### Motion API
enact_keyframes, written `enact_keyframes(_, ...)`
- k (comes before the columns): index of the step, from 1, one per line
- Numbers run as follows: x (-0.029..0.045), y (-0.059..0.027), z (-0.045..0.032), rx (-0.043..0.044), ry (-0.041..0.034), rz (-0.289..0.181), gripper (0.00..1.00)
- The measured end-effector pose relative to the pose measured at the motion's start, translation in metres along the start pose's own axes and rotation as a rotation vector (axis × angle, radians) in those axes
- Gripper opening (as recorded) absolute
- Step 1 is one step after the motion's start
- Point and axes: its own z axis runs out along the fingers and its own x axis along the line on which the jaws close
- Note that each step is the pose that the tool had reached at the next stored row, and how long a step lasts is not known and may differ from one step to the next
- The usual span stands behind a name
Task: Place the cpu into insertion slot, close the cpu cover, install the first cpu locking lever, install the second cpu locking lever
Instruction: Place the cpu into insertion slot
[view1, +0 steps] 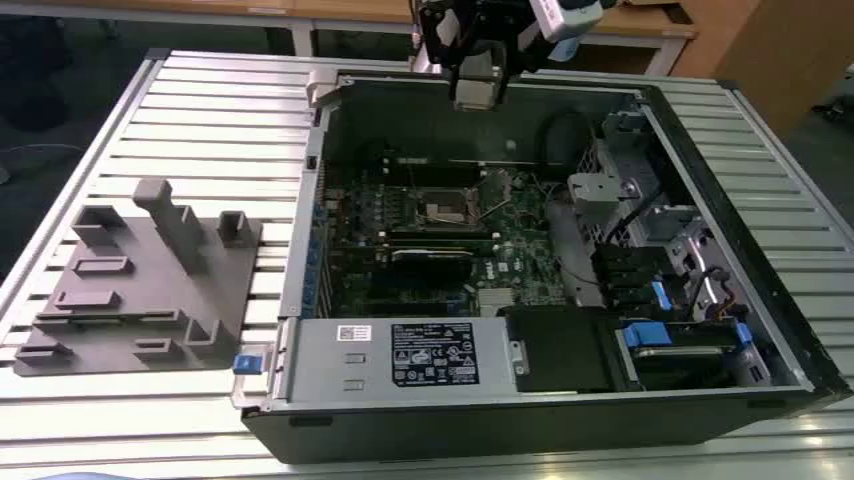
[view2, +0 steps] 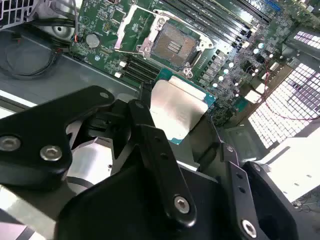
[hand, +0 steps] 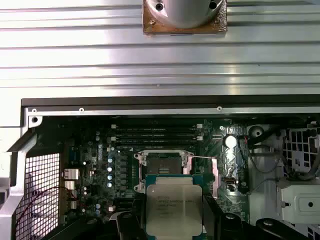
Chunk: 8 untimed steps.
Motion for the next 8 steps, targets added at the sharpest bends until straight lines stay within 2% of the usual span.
enact_keyframes(8, 0.0000, -0.0001, 0.0011, 0.0001, 0.0000, 0.000, 0.54)
